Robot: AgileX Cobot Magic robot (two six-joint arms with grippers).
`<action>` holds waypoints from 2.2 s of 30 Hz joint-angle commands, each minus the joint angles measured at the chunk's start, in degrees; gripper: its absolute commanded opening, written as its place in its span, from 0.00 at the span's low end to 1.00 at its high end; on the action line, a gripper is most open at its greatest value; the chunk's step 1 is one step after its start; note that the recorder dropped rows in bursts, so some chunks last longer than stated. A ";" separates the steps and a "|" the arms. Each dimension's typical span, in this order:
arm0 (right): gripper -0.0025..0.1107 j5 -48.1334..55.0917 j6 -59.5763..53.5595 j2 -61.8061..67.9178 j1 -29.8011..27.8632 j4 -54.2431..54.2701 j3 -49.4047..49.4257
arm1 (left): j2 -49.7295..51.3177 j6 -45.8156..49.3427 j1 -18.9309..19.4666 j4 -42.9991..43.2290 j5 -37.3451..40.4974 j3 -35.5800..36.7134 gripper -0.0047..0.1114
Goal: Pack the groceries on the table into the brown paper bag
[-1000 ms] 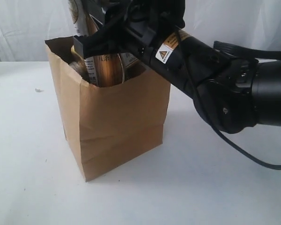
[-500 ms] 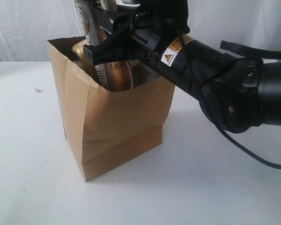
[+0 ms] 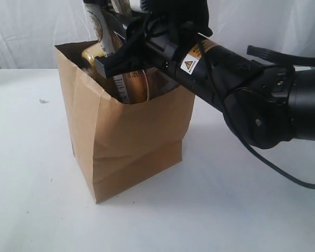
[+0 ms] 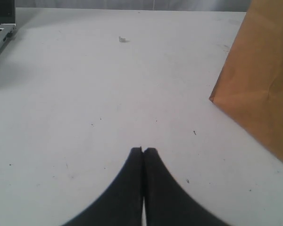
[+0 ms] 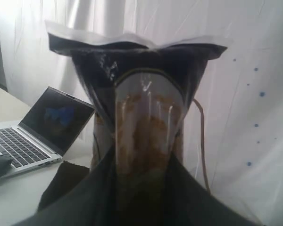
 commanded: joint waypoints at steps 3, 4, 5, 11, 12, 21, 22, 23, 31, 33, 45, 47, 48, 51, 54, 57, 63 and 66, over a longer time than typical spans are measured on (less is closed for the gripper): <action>0.21 -2.28 -1.75 -0.66 -0.79 0.01 -2.70 | -0.13 0.11 -0.22 -0.42 -0.30 0.27 0.04; 0.22 -1.80 -1.75 -0.66 -0.79 0.01 -2.70 | -0.13 0.11 -0.22 -0.42 -0.30 0.27 0.04; 0.23 -0.82 -1.75 -0.66 -0.79 0.01 -2.70 | -0.13 0.11 -0.22 -0.42 -0.30 0.27 0.04; 0.30 0.59 -1.85 1.00 -0.79 0.01 -2.70 | -0.13 0.11 -0.22 -0.42 -0.30 0.27 0.04; 0.31 -0.06 -1.85 1.17 -0.79 0.01 -2.70 | -0.13 0.11 -0.22 -0.42 -0.30 0.27 0.04; 0.44 -0.56 -1.85 1.82 -0.79 0.01 -2.70 | -0.13 0.11 -0.22 -0.42 -0.30 0.27 0.04; 0.44 -0.56 -1.85 1.82 -0.79 0.01 -2.70 | -0.13 0.11 -0.22 -0.42 -0.30 0.27 0.04; 0.44 -0.45 -1.85 1.82 -0.79 0.01 -2.70 | -0.13 0.11 -0.22 -0.42 -0.30 0.27 0.04; 0.44 -4.53 -1.85 1.49 -0.79 0.15 -4.55 | -0.13 0.11 -0.22 -0.42 -0.30 0.27 0.04; 0.44 -4.16 -1.72 1.35 -0.79 0.15 -5.49 | -0.13 0.11 -0.22 -0.42 -0.30 0.27 0.04; 0.44 2.77 -1.72 1.23 -0.79 0.27 -5.49 | -0.13 0.11 -0.22 -0.42 -0.30 0.27 0.04; 0.44 0.34 -1.72 1.14 -0.79 0.27 -5.49 | -0.13 0.11 -0.22 -0.42 -0.30 0.27 0.04; 0.44 -0.45 -1.72 1.12 -0.79 0.27 -5.49 | -0.13 0.11 -0.22 -0.42 -0.30 0.27 0.04; 0.44 -1.37 -1.72 0.60 -0.79 0.27 -5.49 | -0.13 0.11 -0.22 -0.42 -0.30 0.27 0.04; 0.44 -0.21 -1.72 -0.21 -0.79 0.45 -5.49 | -0.13 0.11 -0.22 -0.42 -0.30 0.27 0.04; 0.43 2.80 -1.72 -1.33 -0.79 3.56 -5.72 | -0.13 0.11 -0.22 -0.42 -0.30 0.27 0.04; 0.43 14.96 -1.83 -2.80 -1.19 9.31 -10.24 | -0.13 0.11 -0.22 -0.42 -0.30 0.27 0.04; 0.43 19.76 -1.94 -2.80 -1.19 9.31 -12.45 | -0.13 0.11 -0.22 -0.42 -0.30 0.27 0.04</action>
